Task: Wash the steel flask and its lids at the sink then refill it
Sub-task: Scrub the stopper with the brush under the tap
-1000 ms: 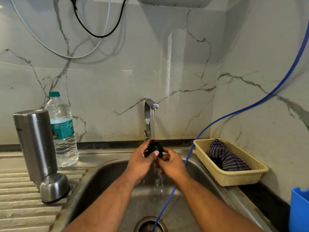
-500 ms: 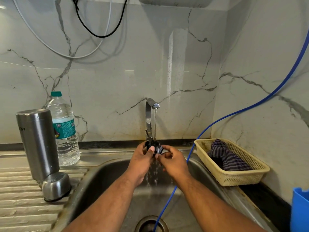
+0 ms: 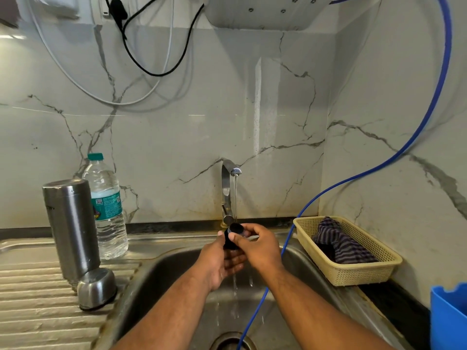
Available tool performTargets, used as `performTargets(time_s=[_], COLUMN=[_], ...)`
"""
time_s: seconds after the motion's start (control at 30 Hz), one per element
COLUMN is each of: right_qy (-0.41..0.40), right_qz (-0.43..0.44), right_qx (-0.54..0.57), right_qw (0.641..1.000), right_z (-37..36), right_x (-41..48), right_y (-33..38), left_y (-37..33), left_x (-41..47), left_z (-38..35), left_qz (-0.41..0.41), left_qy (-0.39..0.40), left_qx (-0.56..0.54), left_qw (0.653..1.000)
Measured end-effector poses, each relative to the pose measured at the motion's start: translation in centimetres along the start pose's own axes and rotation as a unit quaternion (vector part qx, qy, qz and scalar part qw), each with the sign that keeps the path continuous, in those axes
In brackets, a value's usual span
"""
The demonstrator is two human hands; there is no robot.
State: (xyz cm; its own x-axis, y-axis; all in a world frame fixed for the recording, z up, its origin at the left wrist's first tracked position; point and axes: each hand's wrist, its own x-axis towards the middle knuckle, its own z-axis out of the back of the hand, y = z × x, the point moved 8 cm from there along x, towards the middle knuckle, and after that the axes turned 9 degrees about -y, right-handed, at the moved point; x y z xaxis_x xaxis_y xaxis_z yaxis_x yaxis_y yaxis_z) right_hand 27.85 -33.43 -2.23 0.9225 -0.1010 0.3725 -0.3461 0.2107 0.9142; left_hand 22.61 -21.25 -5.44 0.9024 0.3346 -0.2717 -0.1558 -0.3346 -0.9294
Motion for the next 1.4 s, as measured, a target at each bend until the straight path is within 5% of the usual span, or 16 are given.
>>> performTargets(time_s=[0.17, 0.3, 0.43, 0.5, 0.53, 0.63, 0.9, 1.07, 1.4], right_qy=[0.003, 0.082, 0.161, 0.185, 0.198, 0.22, 0.236, 0.284, 0.29], right_qz=[0.008, -0.023, 0.002, 0.068, 0.097, 0.137, 0.181, 0.071, 0.018], right_qx=[-0.021, -0.037, -0.206, -0.365, -0.432, -0.562, -0.755, -0.835, -0.873], right_qw=[1.0, 0.996, 0.965, 0.91, 0.875, 0.786, 0.584, 0.466, 0.391], right_z=[0.9, 1.1, 1.9, 3.4, 4.3, 8.3, 19.4, 24.7, 29.2], right_x=[-1.3, -2.4, -3.6, -4.4, -4.9, -5.8, -7.1, -8.3, -8.3], right_y=[2.0, 4.0, 5.2, 5.9, 6.2, 7.5, 16.2, 17.5, 14.0], left_y=[-0.1, -1.6, -0.9, 0.3, 0.3, -0.5, -1.1, -1.3, -1.0], left_x=[-2.3, -3.5, -4.0, -3.4, -3.5, -5.3, -9.5, -10.4, -10.5], left_z=[0.6, 1.9, 3.2, 3.9, 3.9, 1.5, -3.4, -3.2, -3.0], left_qz=[0.033, 0.009, -0.018, -0.074, -0.135, -0.286, -0.383, -0.399, -0.399], left_qy=[-0.009, -0.054, -0.049, -0.052, -0.06, -0.06, 0.034, 0.036, 0.038], left_qx=[-0.009, -0.083, -0.103, 0.017, 0.161, 0.424, 0.43, 0.408, 0.411], left_qw=[0.999, 0.995, 0.993, 0.996, 0.976, 0.857, 0.817, 0.821, 0.819])
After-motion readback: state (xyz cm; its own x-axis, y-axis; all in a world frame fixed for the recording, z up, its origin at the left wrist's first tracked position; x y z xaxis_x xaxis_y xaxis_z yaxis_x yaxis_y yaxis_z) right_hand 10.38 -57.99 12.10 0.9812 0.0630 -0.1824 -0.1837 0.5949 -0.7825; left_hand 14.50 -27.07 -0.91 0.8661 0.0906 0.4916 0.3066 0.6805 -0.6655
